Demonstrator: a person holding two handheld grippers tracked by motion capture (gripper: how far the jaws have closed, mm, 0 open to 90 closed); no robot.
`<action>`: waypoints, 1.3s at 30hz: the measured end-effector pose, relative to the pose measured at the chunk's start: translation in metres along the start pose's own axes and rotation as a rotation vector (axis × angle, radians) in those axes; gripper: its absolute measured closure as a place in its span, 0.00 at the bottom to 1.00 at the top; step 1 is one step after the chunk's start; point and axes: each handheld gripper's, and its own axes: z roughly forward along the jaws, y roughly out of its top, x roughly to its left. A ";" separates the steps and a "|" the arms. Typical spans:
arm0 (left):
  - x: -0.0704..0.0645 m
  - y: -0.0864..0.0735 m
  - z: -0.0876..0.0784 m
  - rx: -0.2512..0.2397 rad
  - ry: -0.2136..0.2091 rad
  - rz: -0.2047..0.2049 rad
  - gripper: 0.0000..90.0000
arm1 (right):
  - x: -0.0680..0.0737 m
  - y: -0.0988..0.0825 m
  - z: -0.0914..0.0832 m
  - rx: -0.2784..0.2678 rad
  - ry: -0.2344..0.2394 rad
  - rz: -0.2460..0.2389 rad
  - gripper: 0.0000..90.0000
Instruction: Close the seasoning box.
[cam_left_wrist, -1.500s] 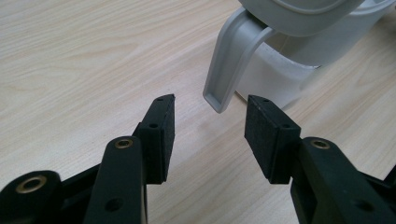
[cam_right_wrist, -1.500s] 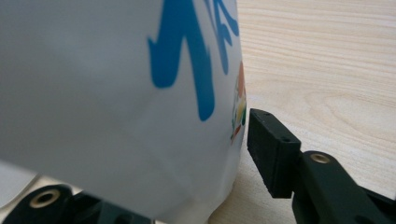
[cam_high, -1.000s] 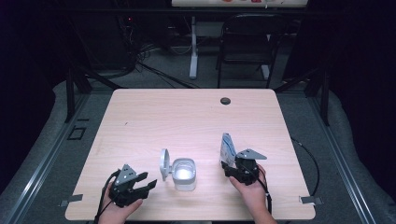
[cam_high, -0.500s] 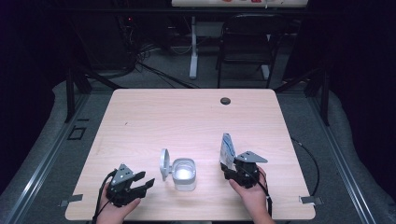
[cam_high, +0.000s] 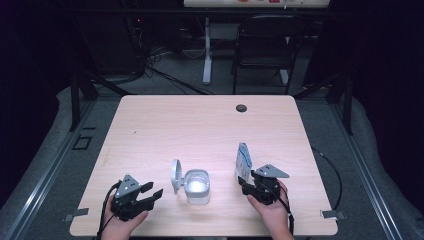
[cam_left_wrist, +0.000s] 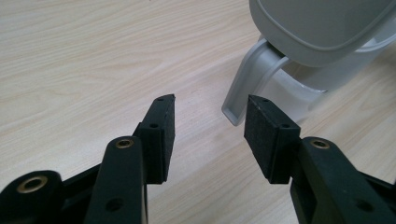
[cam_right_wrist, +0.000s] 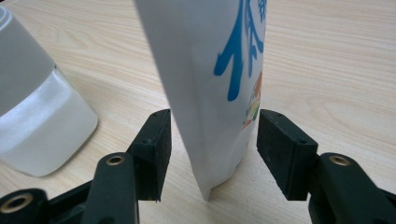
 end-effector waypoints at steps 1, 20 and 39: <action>0.000 0.000 0.000 -0.003 0.000 0.000 0.61 | 0.001 0.000 -0.001 0.005 0.000 -0.010 0.50; -0.003 0.006 -0.007 -0.077 0.001 -0.002 0.78 | -0.008 -0.007 -0.023 -0.046 -0.005 -0.029 0.50; -0.011 0.019 -0.007 -0.094 -0.038 0.029 1.00 | -0.019 -0.015 -0.025 -0.045 0.003 0.014 0.50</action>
